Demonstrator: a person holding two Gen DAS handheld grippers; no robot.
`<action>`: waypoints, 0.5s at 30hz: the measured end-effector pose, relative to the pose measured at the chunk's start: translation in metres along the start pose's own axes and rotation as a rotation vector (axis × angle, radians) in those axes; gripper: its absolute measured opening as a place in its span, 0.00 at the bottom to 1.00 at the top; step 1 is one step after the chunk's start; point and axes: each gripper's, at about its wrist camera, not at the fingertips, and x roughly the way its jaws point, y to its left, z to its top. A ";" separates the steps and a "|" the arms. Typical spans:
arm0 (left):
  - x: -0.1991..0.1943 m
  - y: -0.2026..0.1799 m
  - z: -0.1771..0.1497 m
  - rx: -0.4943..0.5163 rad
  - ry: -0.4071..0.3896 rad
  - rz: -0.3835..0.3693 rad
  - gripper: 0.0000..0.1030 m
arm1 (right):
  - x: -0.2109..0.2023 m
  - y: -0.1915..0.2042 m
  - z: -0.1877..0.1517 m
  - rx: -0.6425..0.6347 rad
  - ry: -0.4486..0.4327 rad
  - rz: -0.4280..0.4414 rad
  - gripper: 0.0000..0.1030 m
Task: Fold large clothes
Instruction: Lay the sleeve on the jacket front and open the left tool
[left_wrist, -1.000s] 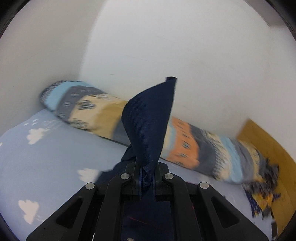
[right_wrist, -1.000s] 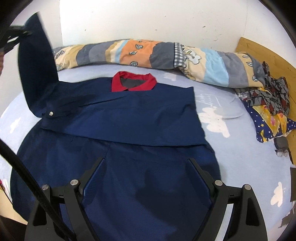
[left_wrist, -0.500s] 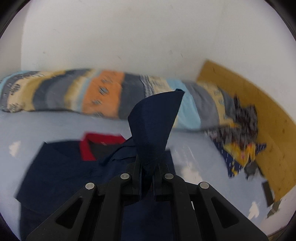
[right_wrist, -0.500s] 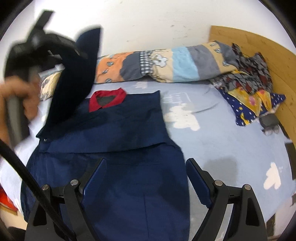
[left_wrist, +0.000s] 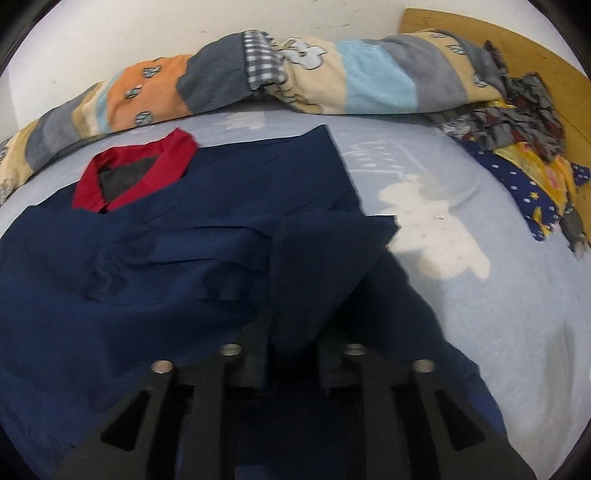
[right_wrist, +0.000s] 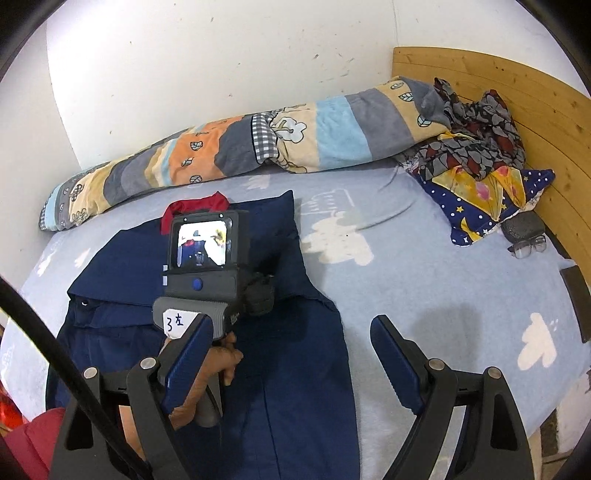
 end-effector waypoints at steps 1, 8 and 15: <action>-0.003 -0.001 0.001 0.008 0.008 -0.031 0.60 | -0.001 0.001 0.000 0.000 -0.002 0.000 0.88; -0.067 0.030 -0.002 -0.018 -0.042 -0.144 0.77 | -0.005 0.001 0.002 0.009 -0.023 -0.007 0.88; -0.113 0.137 -0.021 -0.047 -0.110 0.093 0.80 | 0.004 0.005 0.003 0.010 -0.009 -0.016 0.88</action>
